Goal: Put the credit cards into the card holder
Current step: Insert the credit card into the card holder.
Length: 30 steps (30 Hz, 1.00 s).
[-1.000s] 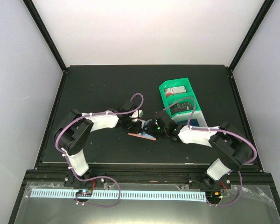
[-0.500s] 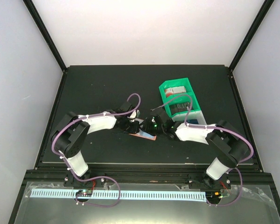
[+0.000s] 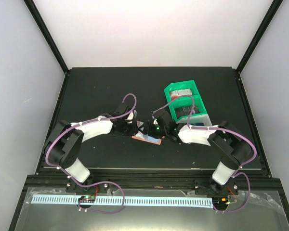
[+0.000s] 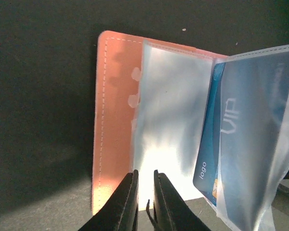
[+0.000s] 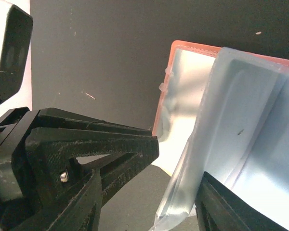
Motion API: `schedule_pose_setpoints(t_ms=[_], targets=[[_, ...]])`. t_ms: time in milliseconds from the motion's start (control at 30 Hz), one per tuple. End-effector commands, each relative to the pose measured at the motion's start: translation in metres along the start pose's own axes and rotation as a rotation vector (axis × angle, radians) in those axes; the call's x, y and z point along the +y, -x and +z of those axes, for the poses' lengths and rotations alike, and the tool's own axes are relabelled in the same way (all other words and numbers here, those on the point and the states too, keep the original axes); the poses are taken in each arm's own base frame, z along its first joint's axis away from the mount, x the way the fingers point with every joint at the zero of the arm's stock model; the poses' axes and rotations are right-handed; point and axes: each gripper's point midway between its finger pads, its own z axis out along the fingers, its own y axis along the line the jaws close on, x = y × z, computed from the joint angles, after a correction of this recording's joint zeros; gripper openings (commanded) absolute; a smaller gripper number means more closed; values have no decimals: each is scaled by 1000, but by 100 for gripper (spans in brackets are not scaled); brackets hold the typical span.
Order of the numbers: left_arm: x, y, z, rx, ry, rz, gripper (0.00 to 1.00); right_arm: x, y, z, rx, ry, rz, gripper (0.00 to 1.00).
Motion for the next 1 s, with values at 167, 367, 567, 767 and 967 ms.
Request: schedule_pose_setpoints(t_ms=[167, 367, 567, 767, 967], targets=[[-4, 12, -16, -53, -48, -17, 14, 18, 10, 2, -13, 73, -54, 55], [14, 21, -31, -131, 16, -72, 17, 24, 10, 7, 3, 98, -63, 57], [33, 24, -45, -198, 69, -133, 16, 15, 7, 24, 41, 64, -48, 56], [26, 25, -50, -212, 21, -114, 16, 5, 5, 38, 67, 31, -31, 54], [-8, 22, -50, -175, -168, -33, 24, 3, 17, 22, 9, -42, -56, 52]])
